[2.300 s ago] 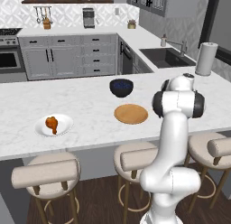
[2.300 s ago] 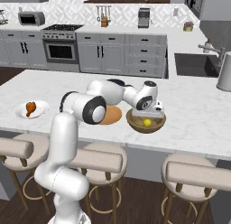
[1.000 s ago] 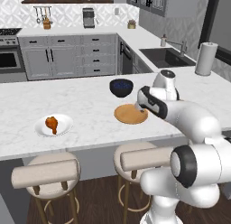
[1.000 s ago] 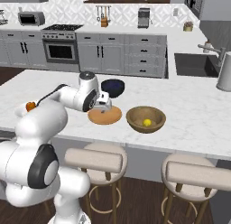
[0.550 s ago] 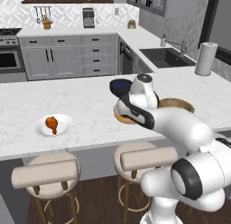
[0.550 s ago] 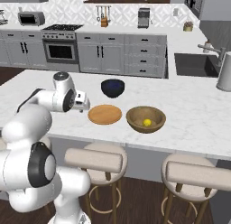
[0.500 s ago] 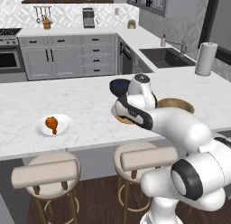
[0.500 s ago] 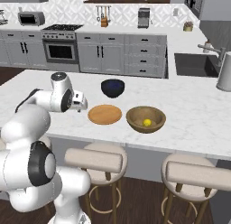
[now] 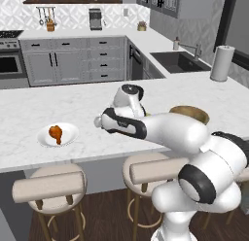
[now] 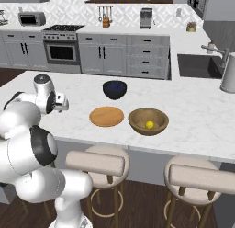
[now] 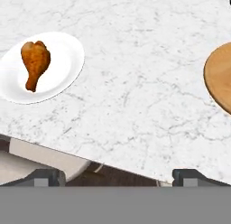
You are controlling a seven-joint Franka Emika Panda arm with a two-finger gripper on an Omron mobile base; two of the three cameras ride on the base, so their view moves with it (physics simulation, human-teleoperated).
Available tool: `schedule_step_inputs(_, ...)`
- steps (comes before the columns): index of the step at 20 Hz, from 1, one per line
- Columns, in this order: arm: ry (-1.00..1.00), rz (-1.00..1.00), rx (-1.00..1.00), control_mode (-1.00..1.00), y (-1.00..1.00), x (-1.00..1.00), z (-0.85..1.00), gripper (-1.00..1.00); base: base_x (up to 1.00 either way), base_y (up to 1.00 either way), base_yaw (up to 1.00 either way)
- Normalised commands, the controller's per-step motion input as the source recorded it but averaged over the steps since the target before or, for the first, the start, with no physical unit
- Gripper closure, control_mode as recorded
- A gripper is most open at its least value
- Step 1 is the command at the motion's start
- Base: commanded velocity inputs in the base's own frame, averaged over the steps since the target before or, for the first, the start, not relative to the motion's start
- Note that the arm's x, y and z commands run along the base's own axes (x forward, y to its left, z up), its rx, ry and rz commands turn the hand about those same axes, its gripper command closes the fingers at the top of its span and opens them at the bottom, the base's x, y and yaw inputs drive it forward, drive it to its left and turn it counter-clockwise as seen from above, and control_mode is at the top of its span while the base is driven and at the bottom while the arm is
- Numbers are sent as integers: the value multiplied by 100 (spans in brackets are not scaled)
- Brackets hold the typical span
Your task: Pick the chicken drumstick and lemon from their plates and place them in the bowl. Then put the bowl in the fridge.
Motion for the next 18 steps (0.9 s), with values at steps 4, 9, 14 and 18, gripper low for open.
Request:
schedule_step_inputs(4, -3, 7, 1, -100, 100, 4, -2, -100, 0, 0, 0)
schedule_step_inputs(9, -2, 0, 0, -100, 100, 24, -5, -100, 0, 0, 0)
schedule_step_inputs(14, 3, -4, 1, -100, 100, 26, -1, -100, 0, 0, 0)
schedule_step_inputs(18, 4, -8, 4, -100, 100, 51, -2, -100, 0, 0, 0)
